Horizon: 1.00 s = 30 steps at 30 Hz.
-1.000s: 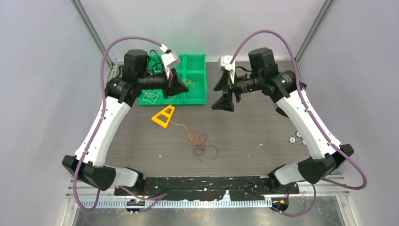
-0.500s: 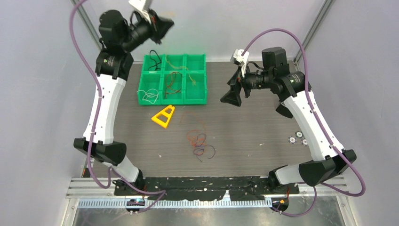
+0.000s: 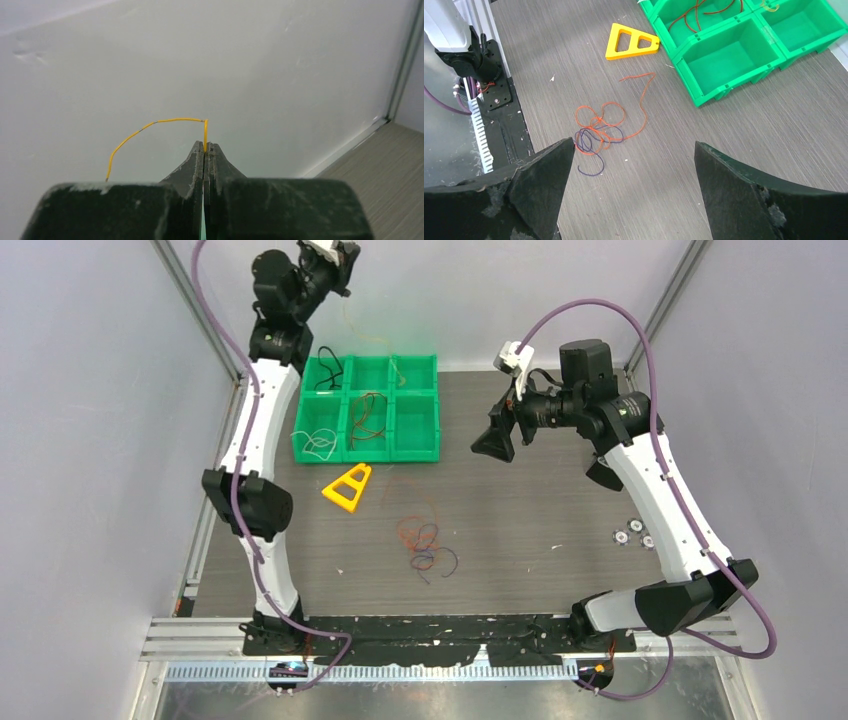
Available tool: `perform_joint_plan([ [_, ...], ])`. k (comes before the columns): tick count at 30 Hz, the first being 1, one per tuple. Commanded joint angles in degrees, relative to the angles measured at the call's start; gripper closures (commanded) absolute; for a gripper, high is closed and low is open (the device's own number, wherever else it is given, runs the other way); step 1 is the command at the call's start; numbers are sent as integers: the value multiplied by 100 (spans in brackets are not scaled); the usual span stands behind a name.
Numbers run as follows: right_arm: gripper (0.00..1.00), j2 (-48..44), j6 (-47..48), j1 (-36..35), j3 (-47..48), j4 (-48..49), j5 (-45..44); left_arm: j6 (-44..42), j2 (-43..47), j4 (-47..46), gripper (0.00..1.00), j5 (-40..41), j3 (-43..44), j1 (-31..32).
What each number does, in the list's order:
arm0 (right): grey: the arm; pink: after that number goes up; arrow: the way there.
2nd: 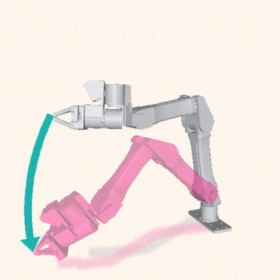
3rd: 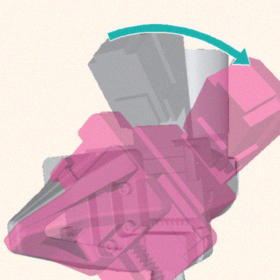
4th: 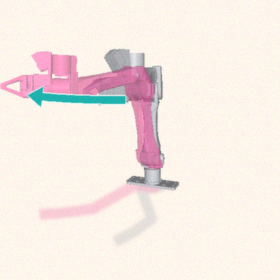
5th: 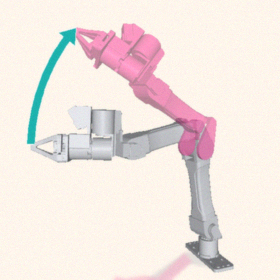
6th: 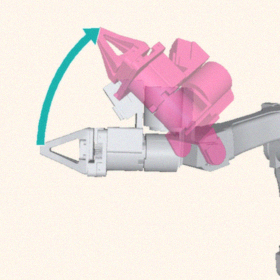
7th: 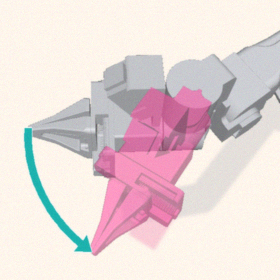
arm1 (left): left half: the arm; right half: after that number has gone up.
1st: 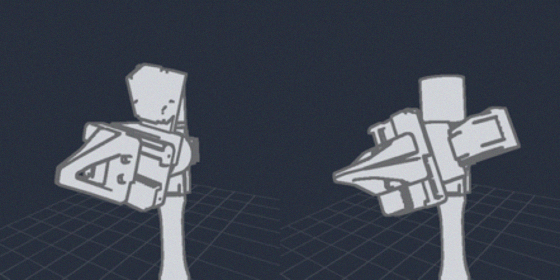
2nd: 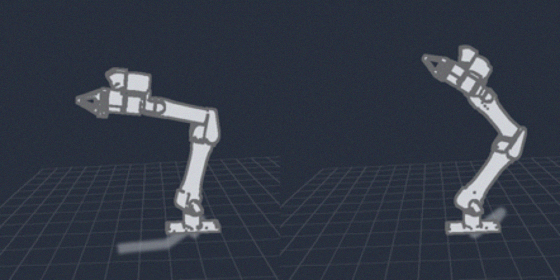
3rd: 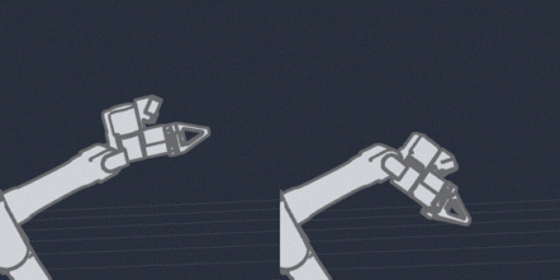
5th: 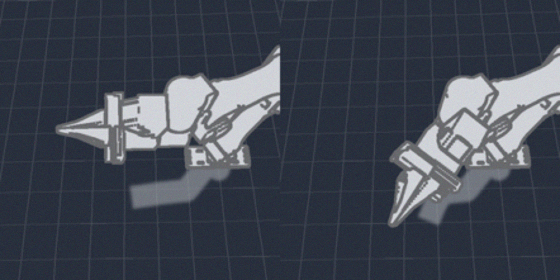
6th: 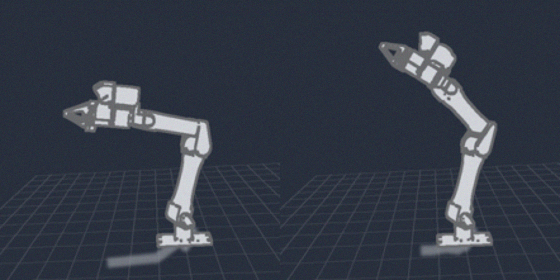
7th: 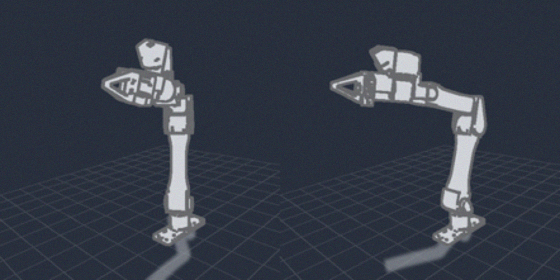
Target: Untangle the cables
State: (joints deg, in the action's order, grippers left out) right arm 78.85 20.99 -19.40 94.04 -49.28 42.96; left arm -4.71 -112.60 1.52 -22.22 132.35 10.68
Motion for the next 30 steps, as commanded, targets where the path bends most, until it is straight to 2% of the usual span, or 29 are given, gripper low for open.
perform_joint_plan([
  [1,4,-66,-178,48,81,226,-166,-800,-377,-833,100,358,-84,-66],
  [3,4,-81,-197,58,53,202,-203,-884,-605,-974,100,606,5,-92],
  [7,4,-106,-204,66,39,117,-311,-487,-946,-1137,100,719,450,-239],
  [13,5,-88,-232,67,69,117,-379,-327,-1007,-1419,100,742,828,-404],
  [20,5,26,-228,68,192,110,-386,36,-694,-1741,100,934,835,-572],
  [30,5,297,-239,68,427,26,-291,-123,-714,-2005,100,298,27,-595],
])
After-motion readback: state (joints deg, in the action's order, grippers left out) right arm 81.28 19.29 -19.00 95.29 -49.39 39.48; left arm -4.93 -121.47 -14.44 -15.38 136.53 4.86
